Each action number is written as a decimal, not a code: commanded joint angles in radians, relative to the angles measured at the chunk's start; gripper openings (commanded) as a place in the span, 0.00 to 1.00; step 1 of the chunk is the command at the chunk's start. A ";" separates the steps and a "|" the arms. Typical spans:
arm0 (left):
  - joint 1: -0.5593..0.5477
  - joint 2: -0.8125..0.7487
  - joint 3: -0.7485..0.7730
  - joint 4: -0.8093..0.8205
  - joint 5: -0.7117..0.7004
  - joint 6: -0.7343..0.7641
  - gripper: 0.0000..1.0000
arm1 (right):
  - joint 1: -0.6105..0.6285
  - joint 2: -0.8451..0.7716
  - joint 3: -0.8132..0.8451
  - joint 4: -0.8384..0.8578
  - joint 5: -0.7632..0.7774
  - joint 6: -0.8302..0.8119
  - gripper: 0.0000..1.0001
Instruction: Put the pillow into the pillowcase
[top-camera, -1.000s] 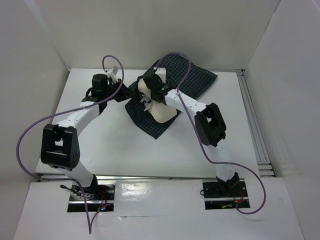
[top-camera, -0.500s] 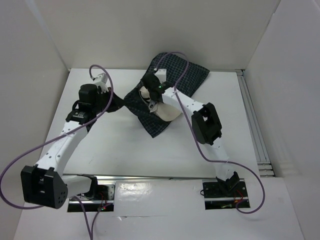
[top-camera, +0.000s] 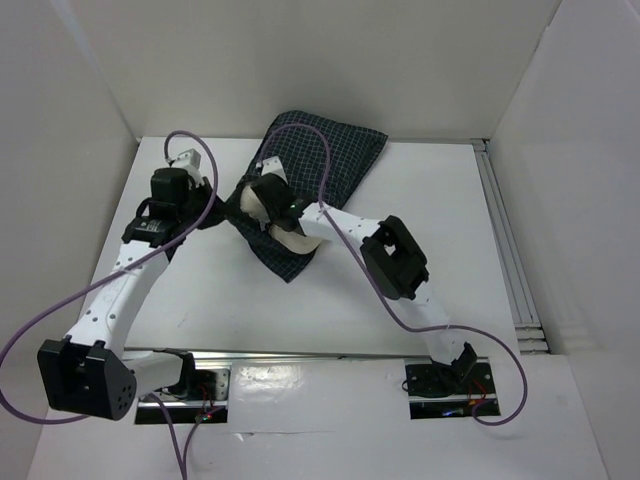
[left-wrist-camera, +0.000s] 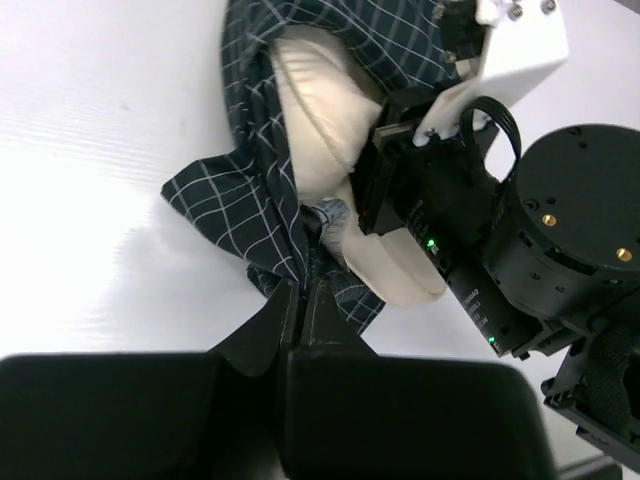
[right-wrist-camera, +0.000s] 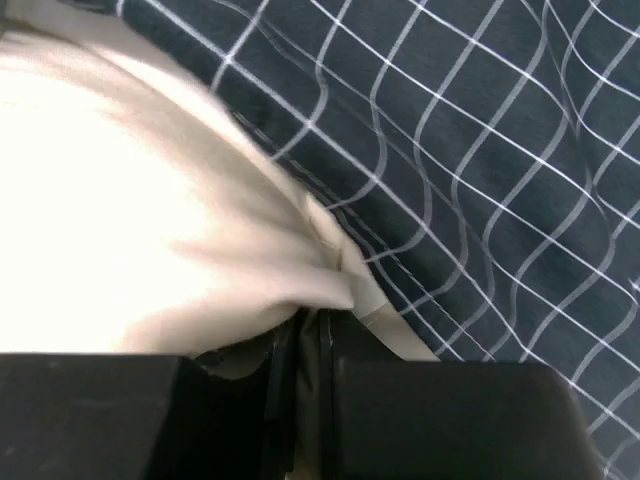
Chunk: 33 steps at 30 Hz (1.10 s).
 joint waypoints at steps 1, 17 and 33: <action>0.015 -0.055 0.164 0.060 -0.065 0.021 0.00 | -0.067 0.196 0.033 -0.187 0.050 0.013 0.00; 0.015 0.045 0.077 0.051 -0.030 -0.031 1.00 | -0.104 -0.316 -0.212 -0.053 -0.496 -0.128 0.96; -0.531 0.498 0.369 -0.033 -0.218 0.314 0.99 | -0.587 -0.668 -0.647 0.009 -0.822 0.107 0.96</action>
